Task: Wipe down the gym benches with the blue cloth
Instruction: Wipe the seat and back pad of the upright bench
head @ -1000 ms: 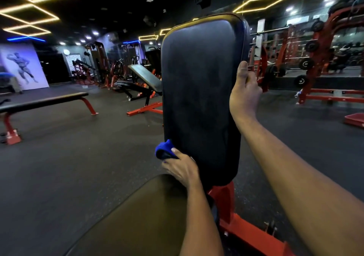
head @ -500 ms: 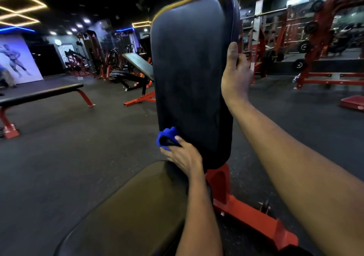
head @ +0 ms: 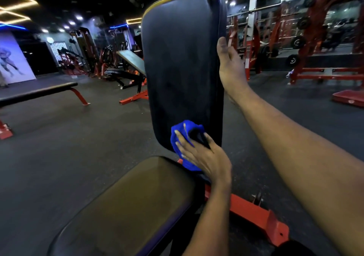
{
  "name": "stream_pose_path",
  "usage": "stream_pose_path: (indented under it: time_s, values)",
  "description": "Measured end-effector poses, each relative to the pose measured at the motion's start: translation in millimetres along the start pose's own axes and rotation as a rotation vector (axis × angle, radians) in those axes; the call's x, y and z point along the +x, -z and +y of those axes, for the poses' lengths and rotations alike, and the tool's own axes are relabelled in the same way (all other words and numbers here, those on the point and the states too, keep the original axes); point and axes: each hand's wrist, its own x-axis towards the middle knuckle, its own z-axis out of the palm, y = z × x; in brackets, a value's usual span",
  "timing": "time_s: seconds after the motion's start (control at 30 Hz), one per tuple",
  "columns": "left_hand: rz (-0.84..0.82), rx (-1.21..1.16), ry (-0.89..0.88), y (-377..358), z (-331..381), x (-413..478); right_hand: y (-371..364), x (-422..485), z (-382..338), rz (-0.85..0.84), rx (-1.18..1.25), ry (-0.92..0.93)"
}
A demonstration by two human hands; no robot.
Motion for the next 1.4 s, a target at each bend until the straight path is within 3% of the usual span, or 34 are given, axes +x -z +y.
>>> stream_pose_path:
  time_s: [0.1, 0.2, 0.4, 0.6, 0.7, 0.77, 0.9, 0.97, 1.1, 1.17, 1.23, 1.3, 1.37, 1.4]
  values:
    - [0.048, -0.118, -0.242, 7, 24, 28, 10, 4, 12, -0.089, 0.098, -0.053]
    - [-0.021, 0.024, -0.435, 8, 21, 16, 14, 2, 20, -0.145, 0.183, -0.079]
    - [-0.053, 0.093, -0.402, 6, -29, -16, 15, 0, 19, -0.142, 0.285, -0.112]
    - [0.057, -0.135, -0.465, 14, 67, 77, 18, -2, 10, -0.167, 0.258, -0.139]
    - [0.078, -0.186, -0.569, 17, 74, 102, 19, -3, 6, -0.167, 0.244, -0.128]
    - [0.044, -0.223, -0.522, 17, 49, 107, 18, -1, 8, -0.125, 0.228, -0.102]
    - [0.013, -0.277, -0.03, 21, -6, 138, 8, -8, 13, -0.032, 0.133, -0.1]
    - [-0.003, -0.266, 0.054, 29, -11, 146, 5, -9, 14, -0.004, 0.078, -0.09]
    - [-0.046, -0.26, -0.158, 40, 8, 123, 9, -15, 7, 0.048, -0.123, -0.033]
    - [-0.094, -0.294, -0.264, 46, 17, 107, 16, -34, 2, 0.266, -0.341, 0.15]
    - [-0.136, -0.342, -0.372, 56, 25, 97, 20, -63, 2, 0.431, -0.387, 0.343]
    - [-0.203, -0.368, -0.47, 61, 29, 94, 21, -85, 4, 0.235, -0.236, 0.372]
    - [-0.302, -0.309, -0.563, 63, 26, 91, 20, -101, 2, -0.1, -0.12, 0.181]
    - [-0.353, -0.269, -0.603, 64, 22, 92, 20, -105, 2, -0.188, -0.131, 0.123]
